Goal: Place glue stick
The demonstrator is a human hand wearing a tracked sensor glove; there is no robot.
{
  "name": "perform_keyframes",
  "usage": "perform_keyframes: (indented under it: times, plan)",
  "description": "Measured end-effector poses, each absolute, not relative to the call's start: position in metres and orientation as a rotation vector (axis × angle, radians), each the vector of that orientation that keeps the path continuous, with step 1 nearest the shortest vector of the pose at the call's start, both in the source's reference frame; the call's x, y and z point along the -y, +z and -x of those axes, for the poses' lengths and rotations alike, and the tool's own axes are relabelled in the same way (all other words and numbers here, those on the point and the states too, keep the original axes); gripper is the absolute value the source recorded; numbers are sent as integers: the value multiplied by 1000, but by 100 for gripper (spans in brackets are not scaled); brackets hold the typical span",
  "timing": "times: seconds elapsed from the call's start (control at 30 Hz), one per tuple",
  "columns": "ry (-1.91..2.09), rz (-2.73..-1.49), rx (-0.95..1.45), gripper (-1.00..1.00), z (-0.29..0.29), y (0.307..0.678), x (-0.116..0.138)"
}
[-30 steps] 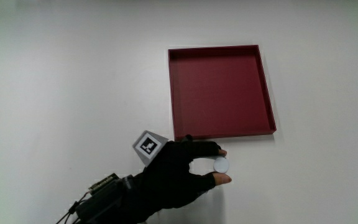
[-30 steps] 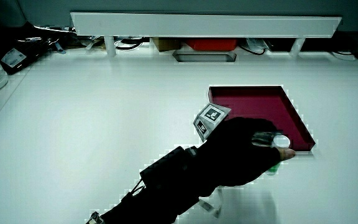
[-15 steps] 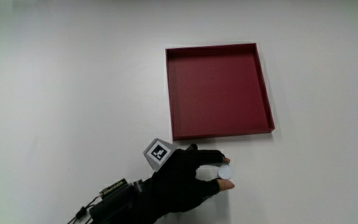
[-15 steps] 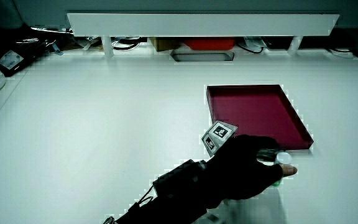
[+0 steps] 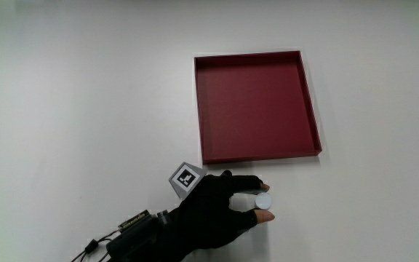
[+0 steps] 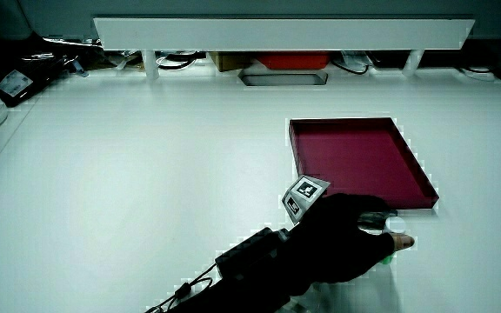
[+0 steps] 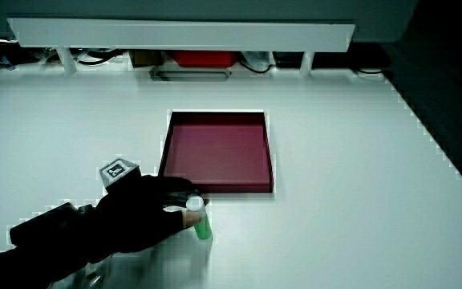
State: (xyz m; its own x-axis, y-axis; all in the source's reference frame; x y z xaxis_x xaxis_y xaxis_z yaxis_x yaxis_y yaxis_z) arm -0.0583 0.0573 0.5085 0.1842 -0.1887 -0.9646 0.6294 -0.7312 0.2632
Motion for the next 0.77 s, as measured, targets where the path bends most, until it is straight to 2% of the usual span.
perform_keyframes:
  times: [0.63,0.77]
  plan:
    - [-1610,-1823,-411,-66,59,505,-54]
    - [-1681,-1729,-361,-78,65,500,-54]
